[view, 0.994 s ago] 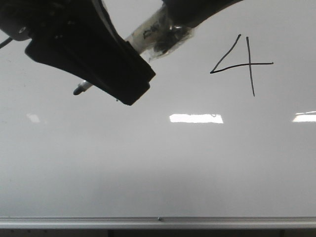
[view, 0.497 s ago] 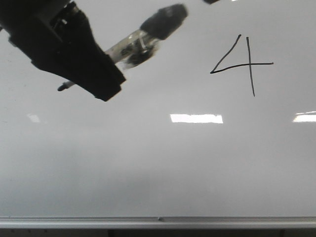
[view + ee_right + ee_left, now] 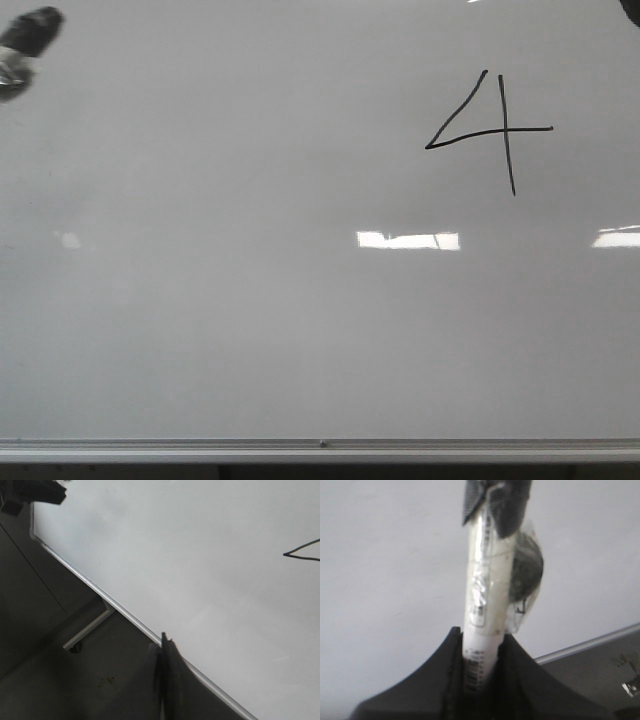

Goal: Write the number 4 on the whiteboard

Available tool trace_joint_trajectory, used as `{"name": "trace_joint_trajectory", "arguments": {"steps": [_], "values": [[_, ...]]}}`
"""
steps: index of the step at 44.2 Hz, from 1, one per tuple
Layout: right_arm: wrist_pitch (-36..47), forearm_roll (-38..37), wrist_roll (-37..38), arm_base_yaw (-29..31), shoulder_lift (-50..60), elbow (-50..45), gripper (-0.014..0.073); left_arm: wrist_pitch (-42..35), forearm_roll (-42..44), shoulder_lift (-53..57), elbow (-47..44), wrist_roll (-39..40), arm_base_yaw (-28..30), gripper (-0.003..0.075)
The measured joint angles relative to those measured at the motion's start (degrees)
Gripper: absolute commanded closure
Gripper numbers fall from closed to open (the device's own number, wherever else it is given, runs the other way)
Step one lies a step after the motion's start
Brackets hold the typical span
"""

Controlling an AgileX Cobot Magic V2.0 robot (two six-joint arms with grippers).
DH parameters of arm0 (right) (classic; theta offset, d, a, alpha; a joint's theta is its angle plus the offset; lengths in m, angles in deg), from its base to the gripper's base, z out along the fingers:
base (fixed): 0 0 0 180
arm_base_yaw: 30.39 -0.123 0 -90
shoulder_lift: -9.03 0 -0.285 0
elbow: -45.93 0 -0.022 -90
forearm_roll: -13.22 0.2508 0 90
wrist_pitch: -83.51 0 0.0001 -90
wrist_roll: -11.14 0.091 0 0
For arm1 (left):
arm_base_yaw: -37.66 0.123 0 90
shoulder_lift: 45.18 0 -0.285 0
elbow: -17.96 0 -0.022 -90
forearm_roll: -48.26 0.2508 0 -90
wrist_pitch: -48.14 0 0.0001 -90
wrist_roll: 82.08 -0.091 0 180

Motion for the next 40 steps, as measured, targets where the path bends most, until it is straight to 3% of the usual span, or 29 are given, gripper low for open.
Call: {"name": "trace_joint_trajectory", "arguments": {"steps": [6,12,23,40], "values": [[-0.3,0.0,0.0,0.0,1.3,-0.8,0.0656,-1.0,0.4,0.7,-0.6,1.0,11.7,0.0741],[-0.3,0.0,0.1,0.0,1.3,-0.8,0.0656,-6.8,0.5,-2.1,-0.7,1.4,17.8,0.0741],[-0.3,0.0,0.1,0.0,1.3,-0.8,0.0656,-19.8,-0.2,-12.7,-0.2,1.4,19.0,0.0740],[-0.3,0.0,0.1,0.0,1.3,-0.8,0.0656,-14.9,-1.2,-25.4,9.0,1.4,19.0,0.0734]]}}
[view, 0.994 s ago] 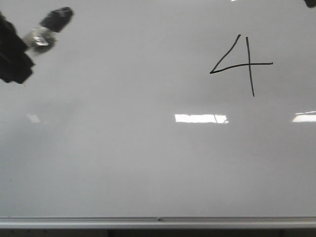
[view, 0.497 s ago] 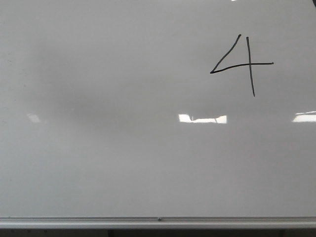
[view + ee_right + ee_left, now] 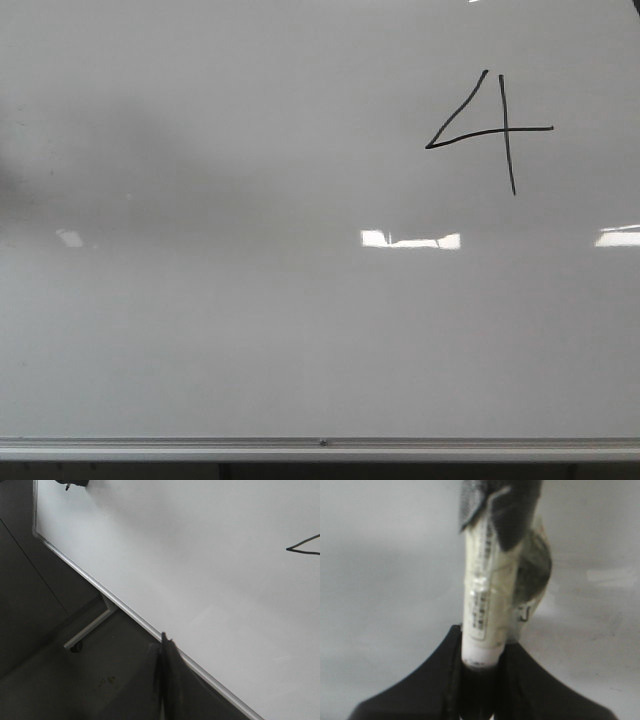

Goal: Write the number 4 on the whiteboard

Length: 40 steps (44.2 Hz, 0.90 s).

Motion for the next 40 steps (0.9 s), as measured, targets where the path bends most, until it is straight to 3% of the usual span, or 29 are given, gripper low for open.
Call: {"name": "trace_joint_trajectory", "arguments": {"steps": [4,13,17,30,40], "values": [[0.1,0.0,0.0,0.0,0.0,0.0,0.0656,0.4,-0.1,-0.4,0.4,0.0,-0.1,0.0681],[0.2,0.0,0.0,0.0,0.0,0.0,0.0656,1.3,-0.2,-0.8,0.6,0.0,-1.2,0.0426],[0.2,0.0,0.0,0.0,0.0,0.0,0.0656,2.0,-0.2,-0.9,0.6,0.0,-1.6,0.0365],[0.2,0.0,0.0,0.0,0.0,0.0,0.0656,2.6,-0.2,-1.0,0.6,0.0,-1.8,0.0246],[0.2,0.0,0.0,0.0,0.0,0.0,0.0656,2.4,0.3,1.5,-0.5,0.0,-1.9,0.0243]]}}
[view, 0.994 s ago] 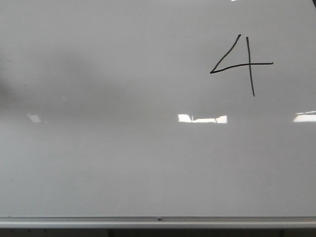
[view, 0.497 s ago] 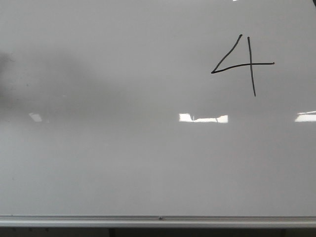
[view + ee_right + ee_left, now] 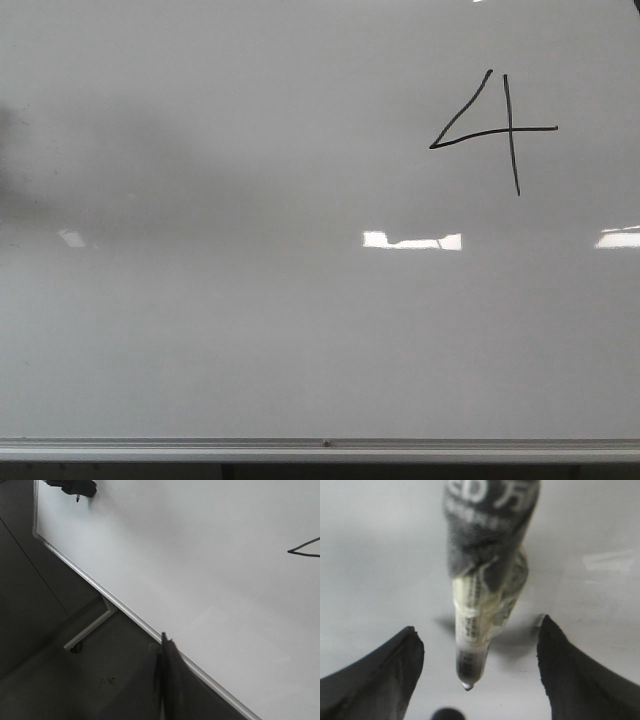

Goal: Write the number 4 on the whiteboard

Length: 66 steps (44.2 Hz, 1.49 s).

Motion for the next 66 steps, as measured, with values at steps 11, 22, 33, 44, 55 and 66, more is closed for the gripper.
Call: {"name": "trace_joint_trajectory", "arguments": {"steps": [11,22,33,44,55,66], "values": [[0.0,0.0,0.0,0.0,0.0,0.0,0.0656,-0.3,0.3,16.4,-8.3,0.0,-0.1,0.0271],[0.0,0.0,0.0,0.0,0.0,0.0,0.0656,0.2,0.4,39.1,-17.5,0.0,-0.1,0.0507],[0.0,0.0,0.0,0.0,0.0,0.0,0.0656,0.9,0.4,61.6,-25.2,0.0,-0.1,0.0742],[0.0,0.0,0.0,0.0,0.0,0.0,0.0656,2.5,0.4,76.1,-28.4,0.0,-0.1,0.0741],[0.0,0.0,0.0,0.0,0.0,0.0,0.0656,2.5,0.4,79.7,-28.4,0.0,-0.1,0.0741],[0.0,0.0,0.0,0.0,0.0,0.0,0.0656,2.5,0.4,79.8,-28.4,0.0,-0.1,0.0741]]}}
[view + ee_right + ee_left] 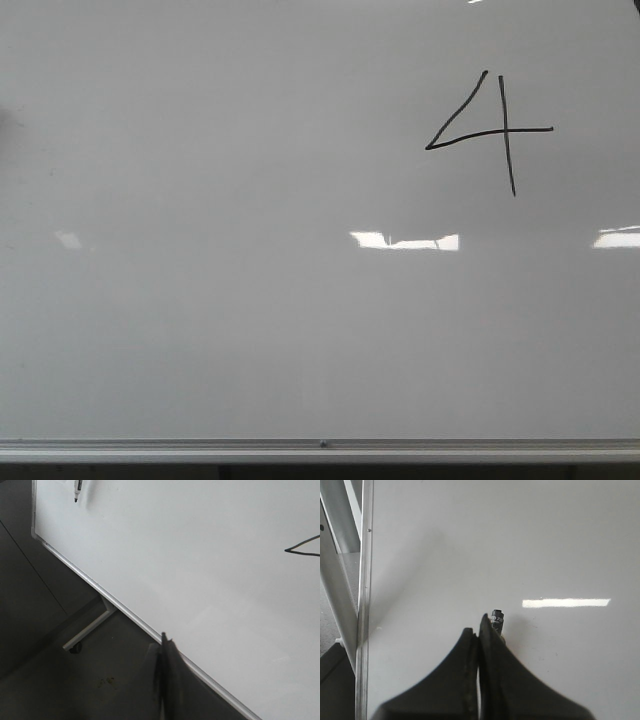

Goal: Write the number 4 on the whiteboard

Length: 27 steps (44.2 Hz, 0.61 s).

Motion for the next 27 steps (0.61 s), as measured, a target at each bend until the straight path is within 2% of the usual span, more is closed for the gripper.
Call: {"name": "trace_joint_trajectory", "arguments": {"steps": [11,27], "values": [[0.0,0.0,0.0,0.0,0.0,0.0,0.0656,-1.1,-0.9,0.1,-1.2,-0.1,0.0,0.0741],[0.0,0.0,0.0,0.1,0.0,0.0,0.0656,-3.9,-14.4,11.9,-15.5,-9.9,-2.7,0.0741]]}}
